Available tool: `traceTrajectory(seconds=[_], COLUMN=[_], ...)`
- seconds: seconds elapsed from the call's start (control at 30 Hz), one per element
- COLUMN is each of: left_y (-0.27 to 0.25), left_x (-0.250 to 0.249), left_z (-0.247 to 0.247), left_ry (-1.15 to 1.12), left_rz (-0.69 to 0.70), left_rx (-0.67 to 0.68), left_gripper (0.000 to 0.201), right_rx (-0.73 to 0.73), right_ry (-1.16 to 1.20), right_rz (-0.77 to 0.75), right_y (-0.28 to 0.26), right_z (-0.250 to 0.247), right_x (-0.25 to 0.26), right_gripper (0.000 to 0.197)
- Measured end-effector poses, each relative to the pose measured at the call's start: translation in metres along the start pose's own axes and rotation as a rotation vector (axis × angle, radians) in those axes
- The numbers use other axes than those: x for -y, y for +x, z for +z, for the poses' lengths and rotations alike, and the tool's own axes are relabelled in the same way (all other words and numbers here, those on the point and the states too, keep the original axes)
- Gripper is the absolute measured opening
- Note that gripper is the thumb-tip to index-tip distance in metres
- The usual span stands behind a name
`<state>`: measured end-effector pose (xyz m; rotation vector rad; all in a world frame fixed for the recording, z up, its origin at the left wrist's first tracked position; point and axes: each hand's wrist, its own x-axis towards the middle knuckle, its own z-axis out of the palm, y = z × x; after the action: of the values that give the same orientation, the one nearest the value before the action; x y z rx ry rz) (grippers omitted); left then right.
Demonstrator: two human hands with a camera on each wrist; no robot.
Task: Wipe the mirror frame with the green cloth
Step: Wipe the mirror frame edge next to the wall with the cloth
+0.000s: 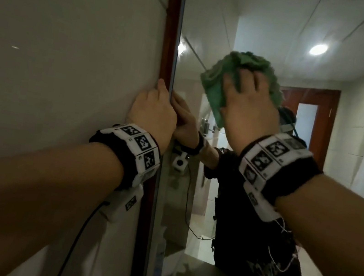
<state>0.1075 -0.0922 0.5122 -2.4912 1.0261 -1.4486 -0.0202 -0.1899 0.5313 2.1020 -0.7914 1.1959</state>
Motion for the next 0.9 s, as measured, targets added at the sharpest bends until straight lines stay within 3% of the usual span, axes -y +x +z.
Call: traceTrajectory(seconds=[0.07, 0.23, 0.33, 0.4, 0.53, 0.63, 0.77, 0.9], left_y=[0.000, 0.001, 0.000, 0.001, 0.002, 0.001, 0.001, -0.002], left_x=[0.000, 0.001, -0.001, -0.001, 0.002, 0.001, -0.001, 0.000], left_z=[-0.001, 0.000, 0.002, 0.002, 0.003, 0.002, -0.001, -0.004], left_ry=[-0.003, -0.036, -0.010, -0.005, -0.054, -0.028, -0.003, 0.014], left_rz=[-0.005, -0.014, 0.002, 0.002, -0.010, 0.001, -0.001, 0.000], left_rx=[0.009, -0.019, -0.036, -0.043, -0.048, -0.015, -0.004, -0.005], left_gripper=[0.055, 0.049, 0.048, 0.048, 0.046, 0.048, 0.048, 0.050], right_rx=[-0.004, 0.128, 0.163, 0.188, 0.077, 0.019, 0.049, 0.137], right_ry=[-0.028, 0.032, 0.092, 0.129, 0.116, 0.076, 0.007, 0.028], right_rz=[-0.024, -0.267, -0.341, -0.319, -0.212, -0.055, 0.093, -0.037], right_y=[-0.021, -0.094, -0.094, -0.074, -0.019, 0.003, -0.031, -0.089], right_z=[0.012, 0.052, 0.069, 0.063, 0.026, 0.007, 0.014, 0.044], right_x=[0.000, 0.041, 0.064, 0.073, 0.063, 0.025, -0.002, 0.017], right_gripper=[0.067, 0.047, 0.049, 0.046, 0.046, 0.062, 0.072, 0.057])
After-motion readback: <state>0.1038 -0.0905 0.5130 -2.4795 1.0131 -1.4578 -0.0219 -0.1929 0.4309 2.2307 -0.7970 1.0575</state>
